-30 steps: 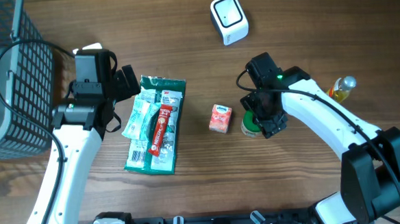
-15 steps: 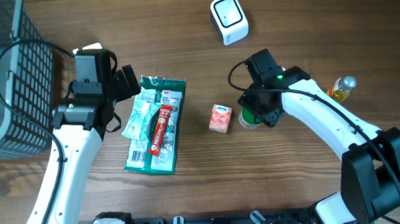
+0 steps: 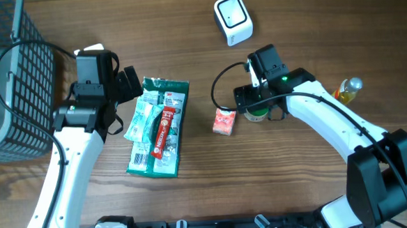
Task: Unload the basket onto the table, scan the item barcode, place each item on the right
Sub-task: 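Grasp the green-capped jar with the right gripper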
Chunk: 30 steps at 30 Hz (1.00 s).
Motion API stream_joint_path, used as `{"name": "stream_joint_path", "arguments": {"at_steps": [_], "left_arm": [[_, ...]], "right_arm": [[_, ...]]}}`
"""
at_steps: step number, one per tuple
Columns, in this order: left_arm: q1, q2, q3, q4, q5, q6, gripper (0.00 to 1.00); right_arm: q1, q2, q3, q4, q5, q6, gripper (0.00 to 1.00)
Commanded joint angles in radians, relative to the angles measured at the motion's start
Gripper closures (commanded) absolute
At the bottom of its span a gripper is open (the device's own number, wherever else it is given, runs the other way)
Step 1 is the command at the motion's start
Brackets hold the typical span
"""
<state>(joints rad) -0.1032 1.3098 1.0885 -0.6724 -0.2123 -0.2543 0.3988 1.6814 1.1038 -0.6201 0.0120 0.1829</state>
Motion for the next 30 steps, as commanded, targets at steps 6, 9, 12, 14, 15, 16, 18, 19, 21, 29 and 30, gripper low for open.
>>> {"name": "stream_joint_path", "arguments": {"at_steps": [6,9,12,14,15,16,18,19,21,29,30], "left_arm": [[0.004,-0.003,0.011,0.003,-0.006,-0.016,0.00],[0.004,-0.003,0.011,0.003,-0.006,-0.016,0.00],[0.004,-0.003,0.011,0.003,-0.006,-0.016,0.00],[0.004,-0.003,0.011,0.003,-0.006,-0.016,0.00],[0.004,-0.003,0.011,0.003,-0.006,-0.016,0.00],[0.004,-0.003,0.011,0.003,-0.006,-0.016,0.00],[0.004,-0.003,0.011,0.003,-0.006,-0.016,0.00],[0.004,-0.003,0.011,0.003,-0.006,-0.016,0.00],[0.004,-0.003,0.011,0.003,-0.006,-0.016,0.00],[0.004,-0.003,0.011,0.003,-0.006,-0.016,0.00],[0.004,-0.003,0.011,0.003,-0.006,-0.016,0.00]], "right_arm": [[0.006,0.008,-0.006,-0.055,-0.034,0.219,0.00],[0.006,0.008,-0.006,-0.076,-0.034,0.219,0.08],[0.006,0.008,-0.006,-0.072,-0.029,0.219,0.17],[0.006,0.010,-0.006,-0.071,-0.013,0.218,0.23],[0.006,0.011,-0.006,-0.075,-0.004,0.216,0.25],[0.006,0.011,-0.006,-0.080,0.000,0.209,0.25],[0.006,0.011,-0.006,-0.088,0.020,0.208,0.26],[0.006,0.011,-0.006,-0.089,0.022,0.196,0.30],[0.006,0.011,-0.006,-0.100,0.018,0.152,0.39],[0.006,0.010,-0.006,-0.213,0.017,0.004,0.34],[0.006,0.009,-0.006,-0.219,0.010,0.005,0.34]]}}
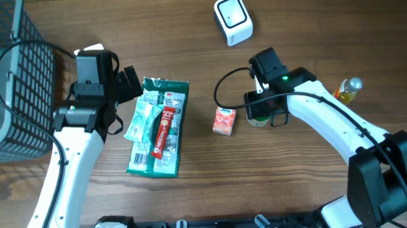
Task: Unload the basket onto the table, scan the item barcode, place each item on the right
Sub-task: 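Grasp the green-capped jar with the right gripper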
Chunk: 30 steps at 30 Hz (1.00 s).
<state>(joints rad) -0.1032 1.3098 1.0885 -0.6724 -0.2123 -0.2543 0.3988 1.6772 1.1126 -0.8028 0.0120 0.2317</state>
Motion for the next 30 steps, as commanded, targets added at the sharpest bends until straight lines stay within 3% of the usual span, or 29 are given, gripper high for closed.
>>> {"name": "stream_joint_path", "arguments": {"at_steps": [1,6,10,12,13,14,20,21,22,30], "left_arm": [[0.004,-0.003,0.011,0.003,-0.006,-0.016,0.00],[0.004,-0.003,0.011,0.003,-0.006,-0.016,0.00],[0.004,-0.003,0.011,0.003,-0.006,-0.016,0.00],[0.004,-0.003,0.011,0.003,-0.006,-0.016,0.00],[0.004,-0.003,0.011,0.003,-0.006,-0.016,0.00],[0.004,-0.003,0.011,0.003,-0.006,-0.016,0.00],[0.004,-0.003,0.011,0.003,-0.006,-0.016,0.00],[0.004,-0.003,0.011,0.003,-0.006,-0.016,0.00],[0.004,-0.003,0.011,0.003,-0.006,-0.016,0.00],[0.004,-0.003,0.011,0.003,-0.006,-0.016,0.00]], "right_arm": [[0.006,0.013,-0.014,-0.047,-0.008,-0.032,0.34],[0.006,0.013,-0.013,-0.065,-0.079,0.013,0.22],[0.004,0.013,0.087,-0.192,0.007,0.155,0.21],[0.004,0.013,0.157,-0.246,0.003,0.173,0.13],[0.004,0.013,0.195,-0.280,0.002,0.190,0.01],[0.004,0.013,0.209,-0.287,-0.011,0.186,0.00],[0.004,0.016,0.208,-0.239,0.004,0.153,0.00],[0.004,0.016,0.208,-0.239,0.003,0.161,0.09],[0.004,0.017,0.208,-0.241,0.003,0.185,0.10],[0.003,0.089,0.201,-0.259,0.014,0.265,0.10]]}}
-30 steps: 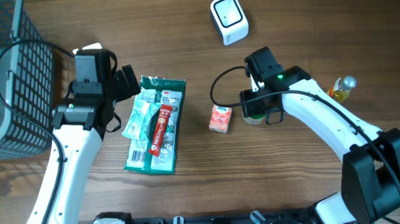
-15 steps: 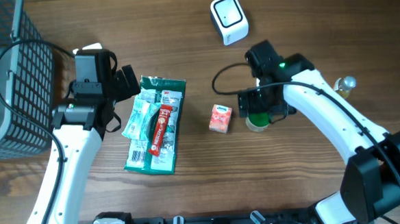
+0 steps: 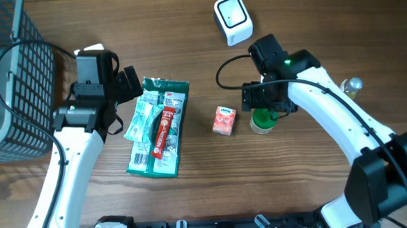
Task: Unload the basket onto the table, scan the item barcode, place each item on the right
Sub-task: 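Grasp the green-capped jar with the right gripper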
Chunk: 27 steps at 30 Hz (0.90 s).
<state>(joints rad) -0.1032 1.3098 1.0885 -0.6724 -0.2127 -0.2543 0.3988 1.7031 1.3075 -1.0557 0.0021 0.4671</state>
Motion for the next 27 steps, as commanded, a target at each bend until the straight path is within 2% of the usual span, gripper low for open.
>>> {"name": "stream_joint_path", "arguments": {"at_steps": [1,7,12,16,20,22,24,26,27], "left_arm": [[0.004,-0.003,0.011,0.003,-0.005,-0.016,0.00],[0.004,-0.003,0.011,0.003,-0.005,-0.016,0.00],[0.004,-0.003,0.011,0.003,-0.005,-0.016,0.00],[0.004,-0.003,0.011,0.003,-0.005,-0.016,0.00],[0.004,-0.003,0.011,0.003,-0.005,-0.016,0.00],[0.004,-0.003,0.011,0.003,-0.005,-0.016,0.00],[0.004,-0.003,0.011,0.003,-0.005,-0.016,0.00],[0.004,-0.003,0.011,0.003,-0.005,-0.016,0.00],[0.004,-0.003,0.011,0.003,-0.005,-0.016,0.00]], "right_arm": [[0.003,0.089,0.006,-0.012,0.024,0.029,0.10],[0.003,0.201,0.006,-0.045,0.021,0.030,0.10],[0.003,0.238,0.005,-0.042,0.021,0.031,0.21],[0.003,0.238,-0.023,-0.018,0.021,0.056,0.21],[0.003,0.238,-0.026,0.003,-0.015,0.152,0.36],[0.002,0.238,-0.026,0.022,-0.079,0.182,0.38],[0.002,0.238,-0.026,0.032,-0.084,0.190,0.37],[0.002,0.238,-0.026,0.034,-0.072,0.187,0.27],[0.002,0.238,-0.026,0.033,-0.070,0.185,0.26]]}}
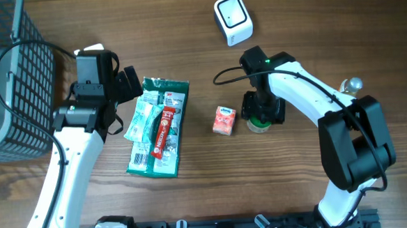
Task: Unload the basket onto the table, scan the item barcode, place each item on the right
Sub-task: 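Grasp the green-capped jar with the right gripper, then lift the jar and hold its label to the white scanner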
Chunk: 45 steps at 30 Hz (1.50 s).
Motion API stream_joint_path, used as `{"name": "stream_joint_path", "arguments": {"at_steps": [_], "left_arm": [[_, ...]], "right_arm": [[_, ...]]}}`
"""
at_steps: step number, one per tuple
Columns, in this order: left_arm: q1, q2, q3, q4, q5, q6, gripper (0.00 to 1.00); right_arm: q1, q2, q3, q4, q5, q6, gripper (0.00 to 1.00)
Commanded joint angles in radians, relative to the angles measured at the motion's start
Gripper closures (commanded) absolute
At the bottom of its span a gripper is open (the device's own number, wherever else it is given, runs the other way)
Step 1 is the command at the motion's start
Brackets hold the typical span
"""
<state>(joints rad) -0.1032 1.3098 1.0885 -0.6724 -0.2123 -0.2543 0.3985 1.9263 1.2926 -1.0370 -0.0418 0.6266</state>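
A small container with a green lid [260, 124] stands right of centre, mostly covered by my right gripper [260, 111], which points down over it; whether the fingers close on it cannot be told. A small red carton [224, 120] stands just left of it, apart from the gripper. The white barcode scanner [232, 18] sits at the far edge, above them. My left gripper [132, 84] hovers at the upper left corner of a green snack packet [159, 127], its fingers spread and holding nothing.
A dark wire basket [17, 82] fills the left edge. A yellow bottle with a pale cap [348, 87] lies at the right, behind the right arm. The right arm's black cable [222, 78] loops between scanner and carton.
My right arm has swung its wrist in, and the gripper now sits straight over the green-lidded container, hiding most of the lid that showed before. The left arm, packet and carton have not moved.
My right gripper first lay sideways at the green-lidded container beside the red carton. It then sat slightly further right with the container. Later the wrist was higher and the lid showed below it. Now the gripper stands over the container. The left arm has stayed still throughout.
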Motion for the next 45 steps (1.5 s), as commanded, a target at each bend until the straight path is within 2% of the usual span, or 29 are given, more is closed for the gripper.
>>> {"name": "stream_joint_path", "arguments": {"at_steps": [1,11,15,20,22,25,26,29,35,42,45], "left_arm": [[0.004,-0.003,0.011,0.003,-0.006,-0.016,0.00],[0.004,-0.003,0.011,0.003,-0.006,-0.016,0.00],[0.004,-0.003,0.011,0.003,-0.006,-0.016,0.00],[0.004,-0.003,0.011,0.003,-0.006,-0.016,0.00],[0.004,-0.003,0.011,0.003,-0.006,-0.016,0.00],[0.004,-0.003,0.011,0.003,-0.006,-0.016,0.00],[0.004,-0.003,0.011,0.003,-0.006,-0.016,0.00],[0.004,-0.003,0.011,0.003,-0.006,-0.016,0.00],[0.004,-0.003,0.011,0.003,-0.006,-0.016,0.00],[0.004,-0.003,0.011,0.003,-0.006,-0.016,0.00],[0.004,-0.003,0.011,0.003,-0.006,-0.016,0.00]], "right_arm": [[0.003,0.015,-0.011,0.014,-0.026,0.027,0.25],[0.005,0.015,-0.061,0.061,-0.026,0.042,0.25],[0.004,0.015,-0.061,0.077,-0.026,0.042,0.37],[-0.019,0.003,-0.003,-0.002,-0.031,0.028,0.43],[-0.040,-0.019,0.028,-0.026,-0.118,0.028,0.52],[-0.069,-0.048,0.035,0.006,-0.412,0.028,0.60],[-0.077,-0.050,0.035,0.013,-0.515,0.029,0.60],[-0.084,-0.050,0.035,0.014,-0.658,0.041,0.59],[-0.084,-0.050,0.035,-0.031,-0.830,0.232,0.52],[-0.084,-0.050,0.035,0.003,-1.045,0.301,0.50],[-0.084,-0.050,0.035,0.015,-1.049,0.299,0.50]]}}
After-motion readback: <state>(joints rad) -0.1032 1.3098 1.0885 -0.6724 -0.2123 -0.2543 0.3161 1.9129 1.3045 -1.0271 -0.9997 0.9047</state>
